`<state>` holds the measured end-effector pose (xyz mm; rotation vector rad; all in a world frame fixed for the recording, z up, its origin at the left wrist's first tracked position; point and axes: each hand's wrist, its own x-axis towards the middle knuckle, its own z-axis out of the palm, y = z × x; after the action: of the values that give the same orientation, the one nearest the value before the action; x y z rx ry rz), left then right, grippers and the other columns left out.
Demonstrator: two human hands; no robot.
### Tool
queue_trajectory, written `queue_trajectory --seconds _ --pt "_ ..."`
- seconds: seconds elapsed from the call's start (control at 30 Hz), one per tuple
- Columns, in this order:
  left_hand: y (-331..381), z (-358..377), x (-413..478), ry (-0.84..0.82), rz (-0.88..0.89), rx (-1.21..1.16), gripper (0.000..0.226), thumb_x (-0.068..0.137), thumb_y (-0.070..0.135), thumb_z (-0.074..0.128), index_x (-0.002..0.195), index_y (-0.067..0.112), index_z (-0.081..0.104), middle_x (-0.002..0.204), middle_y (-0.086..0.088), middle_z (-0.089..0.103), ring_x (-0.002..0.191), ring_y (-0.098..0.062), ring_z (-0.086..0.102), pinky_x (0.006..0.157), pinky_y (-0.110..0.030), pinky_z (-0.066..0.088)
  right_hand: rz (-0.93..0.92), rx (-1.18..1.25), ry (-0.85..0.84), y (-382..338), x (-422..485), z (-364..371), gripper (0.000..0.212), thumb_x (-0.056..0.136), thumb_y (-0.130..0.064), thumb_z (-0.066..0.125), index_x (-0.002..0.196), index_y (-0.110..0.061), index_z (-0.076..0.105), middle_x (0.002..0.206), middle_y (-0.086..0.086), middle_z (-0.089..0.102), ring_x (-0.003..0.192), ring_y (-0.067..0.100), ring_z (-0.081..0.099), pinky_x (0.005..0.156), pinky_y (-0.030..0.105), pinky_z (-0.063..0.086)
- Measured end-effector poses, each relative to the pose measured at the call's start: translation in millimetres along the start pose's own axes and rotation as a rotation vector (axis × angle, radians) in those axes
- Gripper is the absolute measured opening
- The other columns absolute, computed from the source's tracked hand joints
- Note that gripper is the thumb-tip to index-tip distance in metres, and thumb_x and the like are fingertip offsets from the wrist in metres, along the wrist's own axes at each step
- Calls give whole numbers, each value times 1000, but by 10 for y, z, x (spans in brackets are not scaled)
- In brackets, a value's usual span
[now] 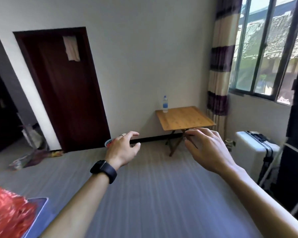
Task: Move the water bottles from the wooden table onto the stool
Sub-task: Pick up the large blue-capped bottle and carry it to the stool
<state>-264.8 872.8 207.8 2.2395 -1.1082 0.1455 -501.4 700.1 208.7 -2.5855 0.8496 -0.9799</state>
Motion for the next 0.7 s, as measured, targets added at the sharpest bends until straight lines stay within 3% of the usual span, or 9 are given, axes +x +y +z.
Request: queue_trajectory --seconds 0.1,0.33,0.7 --pt "-92 -21 692 45 -4 4 38 90 38 62 128 35 59 125 5 63 123 -14 55 101 -38 47 -17 29 26 83 862 123 39 92 -53 56 129 -41 61 139 -13 54 134 20 37 102 25 31" --pt "-396 -104 2078 106 -5 30 39 92 36 61 130 33 58 131 3 61 126 -15 53 103 -34 44 -58 64 61 75 2519 622 41 93 -55 53 131 -42 59 139 -13 54 135 19 36 104 26 30" --pt "-1267 189 4451 159 44 104 41 93 39 60 133 32 56 131 -3 61 126 -23 54 101 -36 45 -50 -77 28 348 4562 1895 43 96 -56 47 137 -44 51 148 -14 48 141 21 28 108 38 36"
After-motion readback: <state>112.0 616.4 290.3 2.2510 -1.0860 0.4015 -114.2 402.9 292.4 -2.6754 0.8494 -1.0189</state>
